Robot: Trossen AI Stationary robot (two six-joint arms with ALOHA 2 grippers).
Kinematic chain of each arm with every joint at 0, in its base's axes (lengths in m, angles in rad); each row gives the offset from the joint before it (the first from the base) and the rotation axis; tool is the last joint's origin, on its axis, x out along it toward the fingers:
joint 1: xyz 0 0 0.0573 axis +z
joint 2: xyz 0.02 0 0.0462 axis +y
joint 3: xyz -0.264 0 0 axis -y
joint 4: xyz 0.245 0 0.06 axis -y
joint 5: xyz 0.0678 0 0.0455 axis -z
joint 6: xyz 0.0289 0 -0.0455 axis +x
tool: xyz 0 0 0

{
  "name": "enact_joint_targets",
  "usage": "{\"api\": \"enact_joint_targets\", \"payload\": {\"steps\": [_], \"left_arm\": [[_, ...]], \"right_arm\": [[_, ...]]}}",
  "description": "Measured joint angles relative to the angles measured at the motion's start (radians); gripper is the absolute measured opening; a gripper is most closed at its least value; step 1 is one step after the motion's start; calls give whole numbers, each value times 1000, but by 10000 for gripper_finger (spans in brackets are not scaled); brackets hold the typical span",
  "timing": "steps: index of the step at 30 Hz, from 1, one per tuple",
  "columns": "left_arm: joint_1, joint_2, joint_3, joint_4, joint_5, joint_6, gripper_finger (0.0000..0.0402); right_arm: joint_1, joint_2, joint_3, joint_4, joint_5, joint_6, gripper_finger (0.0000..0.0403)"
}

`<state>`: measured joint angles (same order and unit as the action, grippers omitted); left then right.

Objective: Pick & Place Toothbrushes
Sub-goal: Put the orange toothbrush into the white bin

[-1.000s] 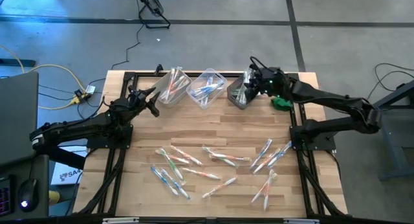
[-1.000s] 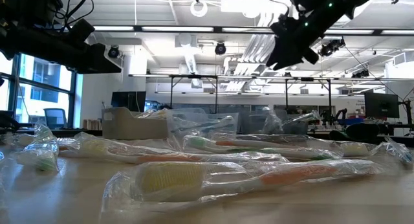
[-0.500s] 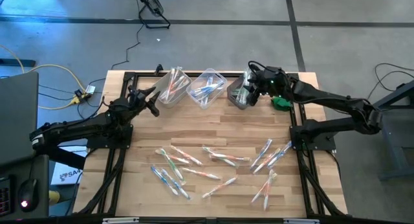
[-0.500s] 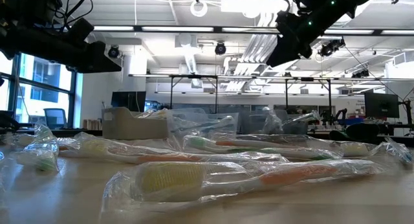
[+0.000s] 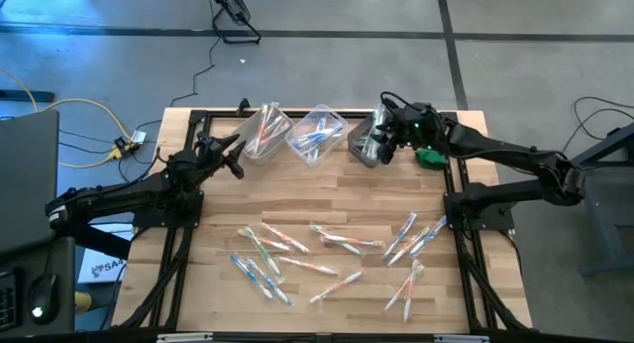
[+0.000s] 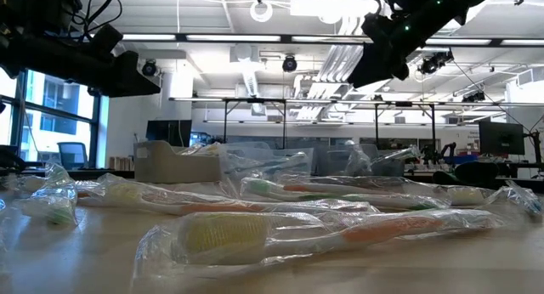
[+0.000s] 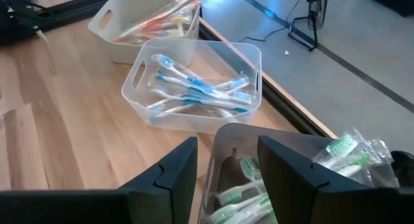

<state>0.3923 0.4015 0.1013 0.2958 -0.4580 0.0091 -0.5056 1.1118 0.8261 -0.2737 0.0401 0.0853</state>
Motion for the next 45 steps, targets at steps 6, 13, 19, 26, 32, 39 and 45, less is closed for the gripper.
{"api": "enact_joint_targets", "payload": {"steps": [6, 13, 19, 26, 32, 39, 45], "left_arm": [[0, 0, 0, -6, 4, -18, 132], [0, 0, 0, -8, 4, -18, 132], [0, 0, 0, -8, 6, -18, 132], [0, 0, 0, -8, 6, -18, 132], [0, 0, 0, -11, 6, -18, 132], [0, 0, 0, -16, 6, -17, 132], [0, 0, 0, -16, 6, -17, 132]], "right_arm": [[0, 0, 0, 24, -13, -6, 101], [0, 0, 0, 52, -17, -36, 41], [0, 0, 0, 53, -21, -37, 28], [71, 0, 0, 64, -100, -28, 28], [197, 0, 0, 69, -96, -22, 24], [352, 0, 0, 39, -88, 11, 24], [495, 0, 0, 39, 86, 69, 24]]}}
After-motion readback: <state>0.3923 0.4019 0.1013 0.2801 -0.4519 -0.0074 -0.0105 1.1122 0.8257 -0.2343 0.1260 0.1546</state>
